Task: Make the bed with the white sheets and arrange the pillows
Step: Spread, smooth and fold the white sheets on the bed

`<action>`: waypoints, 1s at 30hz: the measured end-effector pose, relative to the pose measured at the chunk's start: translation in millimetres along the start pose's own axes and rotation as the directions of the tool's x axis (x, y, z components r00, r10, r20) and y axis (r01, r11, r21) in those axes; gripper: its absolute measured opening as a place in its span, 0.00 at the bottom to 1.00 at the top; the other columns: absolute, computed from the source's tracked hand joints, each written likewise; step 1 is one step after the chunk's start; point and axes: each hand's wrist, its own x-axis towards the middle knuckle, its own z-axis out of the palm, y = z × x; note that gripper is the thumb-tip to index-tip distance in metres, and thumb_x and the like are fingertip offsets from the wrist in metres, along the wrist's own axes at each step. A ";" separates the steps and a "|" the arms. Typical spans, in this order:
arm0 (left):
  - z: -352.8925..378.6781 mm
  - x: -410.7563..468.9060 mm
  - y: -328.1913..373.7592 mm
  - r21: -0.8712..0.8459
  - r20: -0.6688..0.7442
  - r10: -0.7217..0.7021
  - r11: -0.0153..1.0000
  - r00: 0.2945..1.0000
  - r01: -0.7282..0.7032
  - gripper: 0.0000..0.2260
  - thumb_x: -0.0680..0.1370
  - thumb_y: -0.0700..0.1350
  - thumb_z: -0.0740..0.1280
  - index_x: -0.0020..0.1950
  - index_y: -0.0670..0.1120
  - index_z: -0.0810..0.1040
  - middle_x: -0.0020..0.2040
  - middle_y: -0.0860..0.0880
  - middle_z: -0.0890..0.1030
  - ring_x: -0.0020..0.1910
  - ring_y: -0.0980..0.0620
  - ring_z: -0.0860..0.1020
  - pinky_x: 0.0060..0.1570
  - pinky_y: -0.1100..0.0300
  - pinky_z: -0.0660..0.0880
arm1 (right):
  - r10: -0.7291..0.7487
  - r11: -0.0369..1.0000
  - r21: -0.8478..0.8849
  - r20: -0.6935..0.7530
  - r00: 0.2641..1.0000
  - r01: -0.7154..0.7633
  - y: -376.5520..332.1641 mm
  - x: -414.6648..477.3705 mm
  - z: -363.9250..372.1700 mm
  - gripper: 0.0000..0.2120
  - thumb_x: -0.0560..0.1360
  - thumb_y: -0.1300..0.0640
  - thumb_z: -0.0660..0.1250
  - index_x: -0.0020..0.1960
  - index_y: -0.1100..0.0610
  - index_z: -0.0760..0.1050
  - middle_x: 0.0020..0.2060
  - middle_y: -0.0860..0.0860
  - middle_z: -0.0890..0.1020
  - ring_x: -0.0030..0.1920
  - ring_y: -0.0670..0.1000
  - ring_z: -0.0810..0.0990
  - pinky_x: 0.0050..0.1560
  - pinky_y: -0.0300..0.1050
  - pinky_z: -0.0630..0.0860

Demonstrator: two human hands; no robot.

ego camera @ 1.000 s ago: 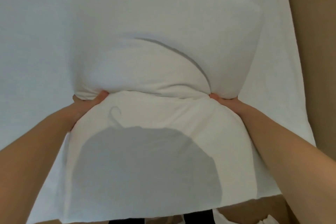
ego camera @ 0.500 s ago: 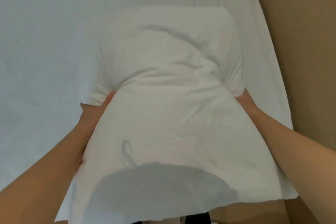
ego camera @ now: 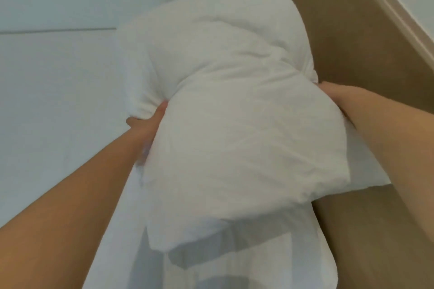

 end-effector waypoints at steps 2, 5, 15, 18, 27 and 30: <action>37.6 -10.6 2.9 0.179 -0.001 0.129 0.976 0.992 -0.126 0.47 0.73 0.71 0.61 0.80 0.48 0.41 0.79 0.41 0.51 0.77 0.38 0.55 0.73 0.40 0.55 | 0.039 0.998 0.049 -0.046 0.998 -0.037 13.1 -12.3 9.0 0.51 0.70 0.24 0.57 0.80 0.53 0.44 0.79 0.54 0.54 0.76 0.61 0.57 0.74 0.59 0.57; 82.6 -2.3 -14.1 0.391 0.183 0.391 0.813 0.902 -0.432 0.41 0.76 0.67 0.58 0.79 0.53 0.40 0.80 0.44 0.45 0.78 0.42 0.47 0.75 0.41 0.51 | -0.213 0.949 -0.267 -0.147 0.966 0.169 35.1 -16.2 43.4 0.38 0.78 0.32 0.53 0.80 0.47 0.42 0.79 0.53 0.49 0.78 0.61 0.49 0.74 0.65 0.51; 110.3 -3.8 -5.7 0.570 0.320 0.469 0.599 0.823 -0.563 0.35 0.78 0.66 0.55 0.79 0.59 0.41 0.79 0.47 0.37 0.78 0.42 0.41 0.74 0.40 0.50 | -0.281 0.831 -0.515 -0.067 0.957 0.208 74.3 -9.6 120.5 0.32 0.79 0.32 0.40 0.77 0.41 0.33 0.78 0.49 0.34 0.77 0.60 0.34 0.70 0.74 0.45; 116.7 7.0 10.6 0.619 0.295 0.511 0.541 0.807 -0.569 0.37 0.77 0.68 0.55 0.78 0.60 0.39 0.79 0.46 0.35 0.78 0.41 0.39 0.73 0.36 0.50 | -0.266 0.834 -0.521 -0.093 0.959 0.181 75.1 -4.4 123.9 0.33 0.78 0.31 0.39 0.77 0.41 0.31 0.78 0.50 0.34 0.77 0.61 0.34 0.70 0.75 0.45; 199.0 102.6 107.2 0.758 0.420 0.781 -0.021 0.463 -0.652 0.34 0.74 0.73 0.41 0.77 0.63 0.39 0.79 0.48 0.36 0.77 0.42 0.36 0.69 0.29 0.40 | -0.255 0.896 -0.443 -0.445 0.858 0.036 105.2 66.7 158.9 0.31 0.76 0.34 0.32 0.77 0.41 0.32 0.79 0.49 0.37 0.78 0.57 0.38 0.73 0.70 0.43; 207.4 132.8 125.1 0.781 0.435 0.784 -0.082 0.443 -0.619 0.34 0.74 0.73 0.39 0.78 0.62 0.39 0.79 0.48 0.36 0.77 0.42 0.36 0.70 0.31 0.39 | -0.211 0.904 -0.426 -0.511 0.833 -0.033 104.0 90.5 164.0 0.31 0.79 0.36 0.36 0.79 0.45 0.36 0.79 0.50 0.39 0.79 0.55 0.40 0.74 0.67 0.42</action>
